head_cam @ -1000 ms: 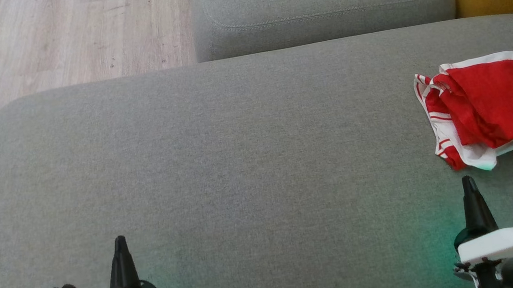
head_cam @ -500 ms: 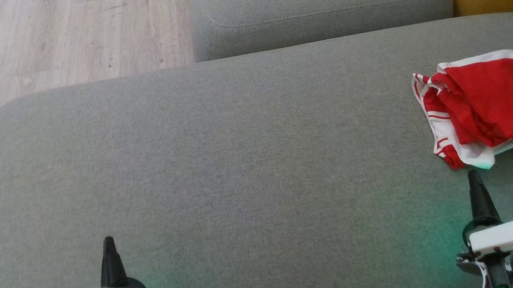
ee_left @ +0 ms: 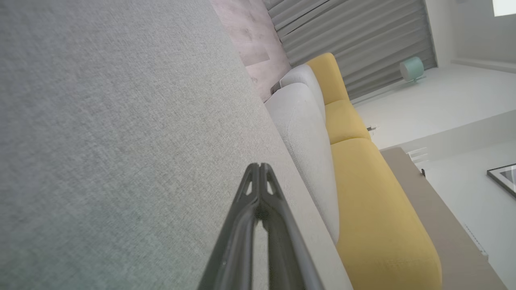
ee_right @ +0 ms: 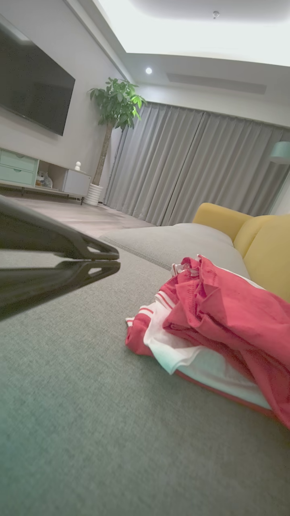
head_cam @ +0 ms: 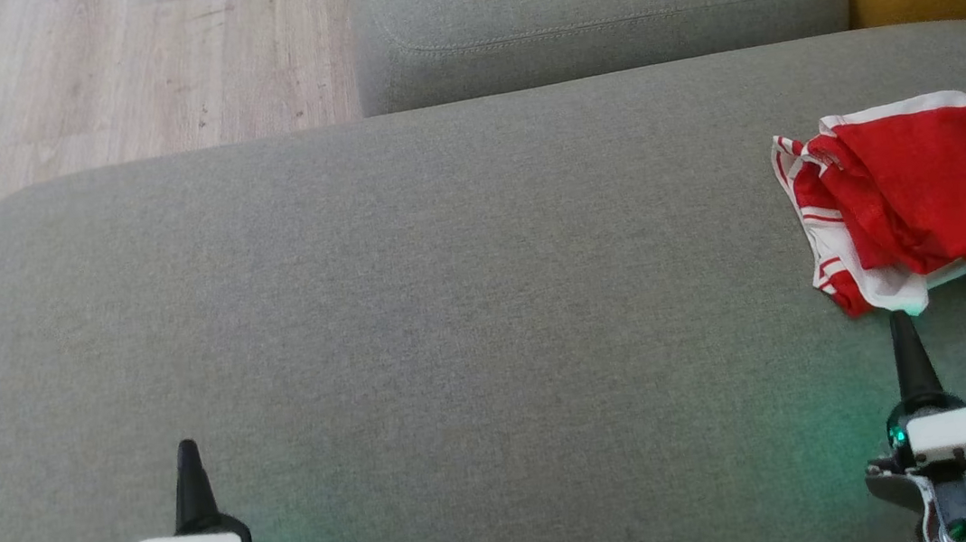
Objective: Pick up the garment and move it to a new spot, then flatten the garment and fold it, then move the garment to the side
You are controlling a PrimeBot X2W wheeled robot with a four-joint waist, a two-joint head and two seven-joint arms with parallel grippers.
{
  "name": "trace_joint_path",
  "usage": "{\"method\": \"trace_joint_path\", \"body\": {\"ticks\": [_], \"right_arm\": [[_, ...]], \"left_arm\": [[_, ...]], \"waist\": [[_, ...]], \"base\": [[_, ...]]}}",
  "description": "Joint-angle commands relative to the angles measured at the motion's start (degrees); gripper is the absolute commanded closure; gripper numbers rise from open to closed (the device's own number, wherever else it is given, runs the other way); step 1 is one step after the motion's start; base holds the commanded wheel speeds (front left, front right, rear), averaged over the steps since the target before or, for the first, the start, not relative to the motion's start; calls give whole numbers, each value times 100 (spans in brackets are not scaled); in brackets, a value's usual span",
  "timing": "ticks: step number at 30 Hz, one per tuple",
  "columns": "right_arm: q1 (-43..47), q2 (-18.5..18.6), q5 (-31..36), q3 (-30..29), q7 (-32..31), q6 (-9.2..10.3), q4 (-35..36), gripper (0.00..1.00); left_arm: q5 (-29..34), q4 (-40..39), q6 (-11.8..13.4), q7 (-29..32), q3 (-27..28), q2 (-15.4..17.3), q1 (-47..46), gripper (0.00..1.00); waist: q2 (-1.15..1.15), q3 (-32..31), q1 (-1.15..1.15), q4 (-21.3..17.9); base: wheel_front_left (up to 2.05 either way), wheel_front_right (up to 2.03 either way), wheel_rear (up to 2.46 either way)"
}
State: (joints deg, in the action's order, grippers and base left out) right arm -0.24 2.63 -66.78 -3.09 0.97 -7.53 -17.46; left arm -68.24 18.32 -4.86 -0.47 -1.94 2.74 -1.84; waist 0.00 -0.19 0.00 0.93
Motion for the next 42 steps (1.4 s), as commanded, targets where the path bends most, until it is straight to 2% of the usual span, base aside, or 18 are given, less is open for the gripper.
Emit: {"method": "trace_joint_path", "body": {"ticks": [1, 35, 42], "right_arm": [[-318, 93, -139, 48, -26, 3, 220, 100], [-561, 93, -2388, -223, -612, 4, 337, 100], [-586, 91, -2612, -254, -674, 4, 349, 100]], "left_arm": [[-114, -209, -49, 29, 181, 23, -303, 100], [-2192, -406, -243, 626, 775, 26, -423, 100], [-2401, -426, -263, 687, 835, 25, -435, 100]], "waist": [[0, 1, 0, -2], [0, 33, 0, -84], [0, 36, 0, -93]], "base": [[0, 0, 0], [0, 0, 0], [0, 0, 0]]}}
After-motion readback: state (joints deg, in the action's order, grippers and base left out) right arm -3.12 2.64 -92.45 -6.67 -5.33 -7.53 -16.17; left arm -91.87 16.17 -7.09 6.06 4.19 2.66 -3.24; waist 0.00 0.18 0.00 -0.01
